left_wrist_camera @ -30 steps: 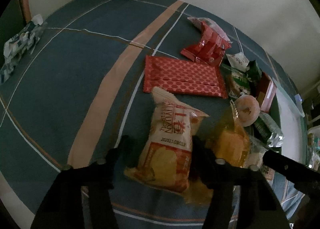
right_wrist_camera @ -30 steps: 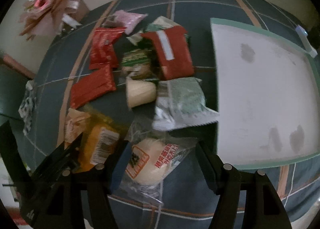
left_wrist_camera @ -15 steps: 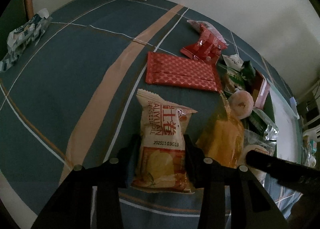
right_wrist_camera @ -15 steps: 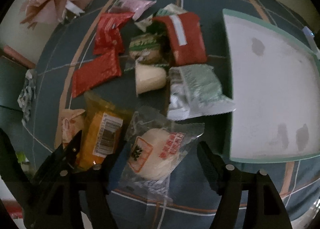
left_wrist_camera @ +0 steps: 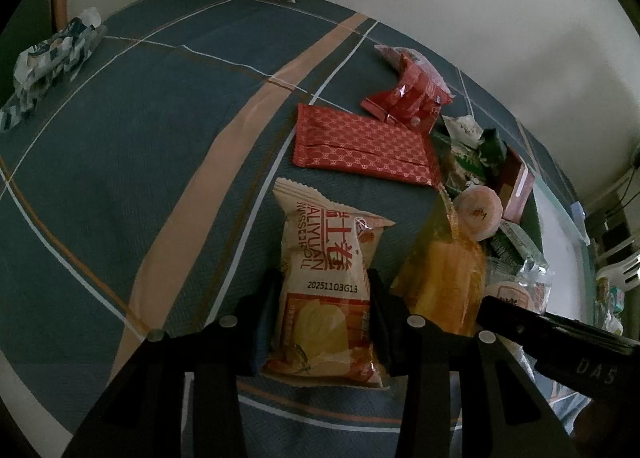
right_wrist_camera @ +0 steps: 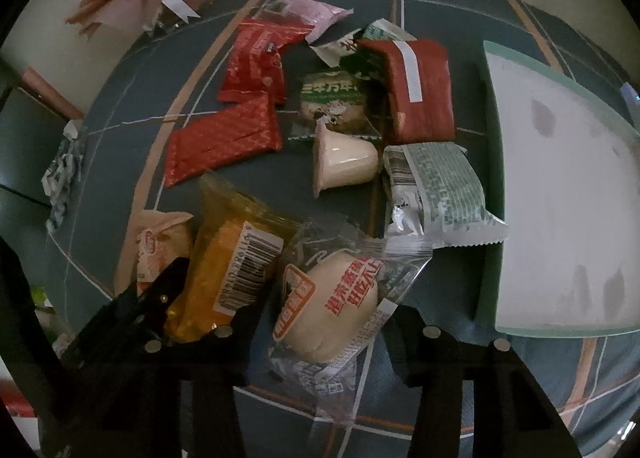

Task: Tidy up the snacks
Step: 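Reach the left gripper to the yellow-orange bread bag and close on it, then carry the bread bag with the left gripper while the right gripper grasps the clear bun bag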

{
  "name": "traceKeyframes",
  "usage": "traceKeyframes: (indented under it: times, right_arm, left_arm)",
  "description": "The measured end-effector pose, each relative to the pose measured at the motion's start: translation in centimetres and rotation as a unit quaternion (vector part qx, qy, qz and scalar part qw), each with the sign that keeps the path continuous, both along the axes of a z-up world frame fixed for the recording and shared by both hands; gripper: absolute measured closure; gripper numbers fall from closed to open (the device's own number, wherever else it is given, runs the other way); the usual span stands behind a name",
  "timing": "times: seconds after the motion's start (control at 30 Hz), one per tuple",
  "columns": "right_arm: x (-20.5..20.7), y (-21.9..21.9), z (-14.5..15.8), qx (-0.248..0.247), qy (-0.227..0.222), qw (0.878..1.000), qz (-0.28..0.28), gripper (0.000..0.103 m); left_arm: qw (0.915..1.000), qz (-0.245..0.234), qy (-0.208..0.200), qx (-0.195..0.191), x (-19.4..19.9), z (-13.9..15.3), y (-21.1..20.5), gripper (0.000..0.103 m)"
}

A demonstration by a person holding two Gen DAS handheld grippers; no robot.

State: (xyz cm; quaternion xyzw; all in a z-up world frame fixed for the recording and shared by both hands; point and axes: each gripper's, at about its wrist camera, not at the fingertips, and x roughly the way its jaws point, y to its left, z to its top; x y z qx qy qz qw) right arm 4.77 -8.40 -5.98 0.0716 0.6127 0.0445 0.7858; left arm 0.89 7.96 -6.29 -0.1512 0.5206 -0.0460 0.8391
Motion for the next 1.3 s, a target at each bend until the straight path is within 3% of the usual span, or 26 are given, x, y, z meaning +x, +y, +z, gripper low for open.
traceKeyframes:
  times: [0.2,0.43,0.77,1.0,1.3]
  right_arm:
    - [-0.5,0.3,1.1,0.012,-0.012,1.0,-0.005,0.056]
    - [-1.7,-2.3,3.3,0.027,-0.023,0.999,-0.015,0.056]
    - [-4.5,-7.6,7.7,0.065,-0.052,0.996,-0.045,0.056]
    - [-5.0,-12.4,9.4,0.094,-0.066,0.989,-0.093,0.056]
    - [-6.9,-22.2,10.8,0.082,-0.086,0.971,-0.206,0.056]
  left_arm:
    - [0.9999,0.011,0.005,-0.006,-0.2,0.4,0.6,0.061]
    - [0.9996,0.028,0.001,-0.009,-0.7,1.9,2.0,0.061]
    - [0.9993,0.02,-0.031,-0.005,-0.7,7.5,1.0,0.061]
    - [0.9982,-0.017,-0.057,-0.009,-0.2,12.3,-3.4,0.061]
    - [0.992,-0.092,-0.087,-0.006,0.7,17.6,-13.0,0.061]
